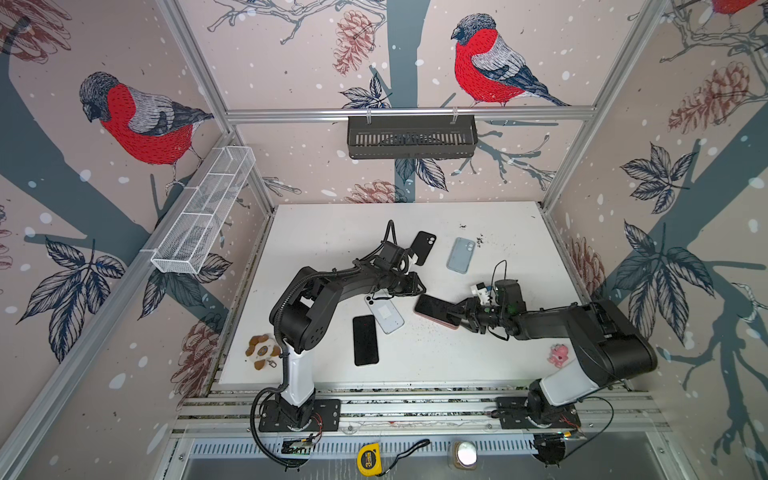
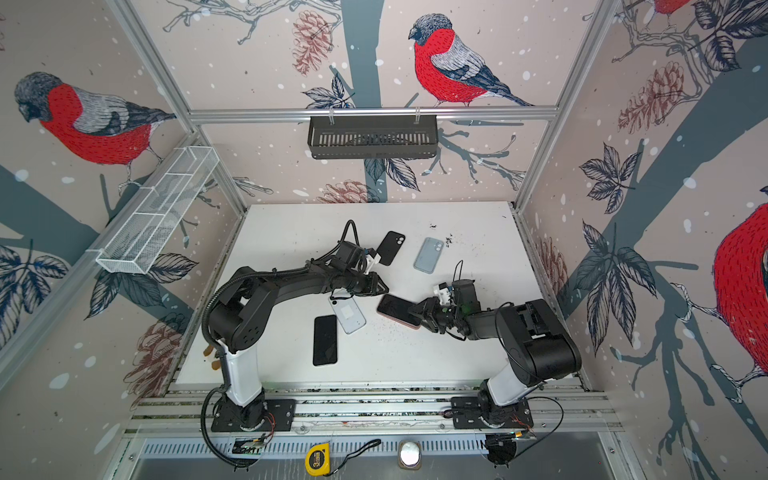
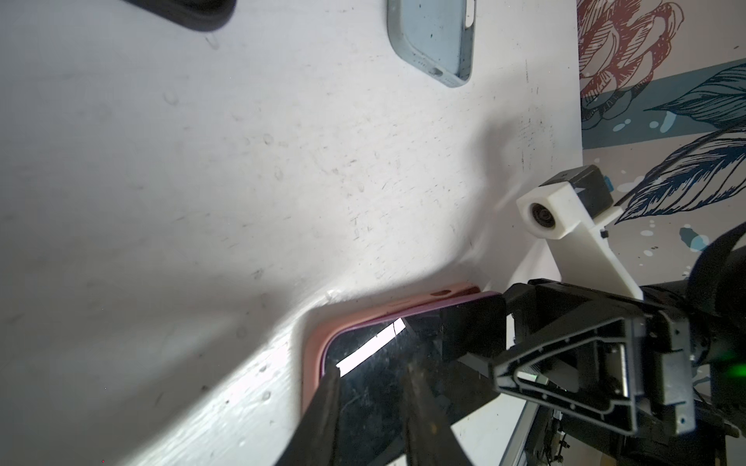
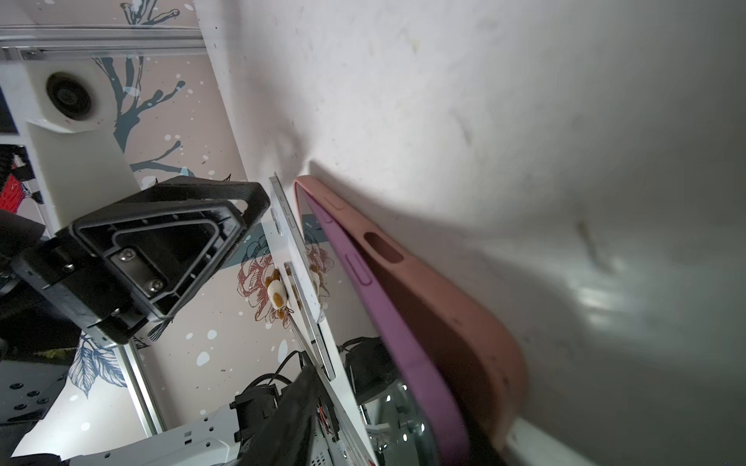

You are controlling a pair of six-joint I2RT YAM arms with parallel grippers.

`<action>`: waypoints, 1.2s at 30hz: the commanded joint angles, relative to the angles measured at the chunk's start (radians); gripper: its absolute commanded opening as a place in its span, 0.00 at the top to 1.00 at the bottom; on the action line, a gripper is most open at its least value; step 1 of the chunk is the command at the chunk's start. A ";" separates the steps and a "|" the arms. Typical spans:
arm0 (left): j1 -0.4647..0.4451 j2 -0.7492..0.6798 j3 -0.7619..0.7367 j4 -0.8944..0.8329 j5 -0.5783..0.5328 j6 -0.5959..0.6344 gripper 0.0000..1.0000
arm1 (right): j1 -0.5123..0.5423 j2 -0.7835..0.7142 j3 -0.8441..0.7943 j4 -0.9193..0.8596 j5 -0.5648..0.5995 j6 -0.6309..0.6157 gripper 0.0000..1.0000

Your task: Put the phone into the phone case

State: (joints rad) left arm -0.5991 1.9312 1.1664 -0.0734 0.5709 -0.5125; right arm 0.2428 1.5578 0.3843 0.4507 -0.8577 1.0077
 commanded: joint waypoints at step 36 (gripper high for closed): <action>-0.069 -0.013 -0.031 -0.099 -0.138 0.060 0.71 | -0.034 -0.173 0.105 -0.548 0.323 -0.392 0.70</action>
State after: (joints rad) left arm -0.6693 1.9163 1.1286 -0.1410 0.4652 -0.4706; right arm 0.2089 1.3911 0.4885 -0.0399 -0.5865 0.6399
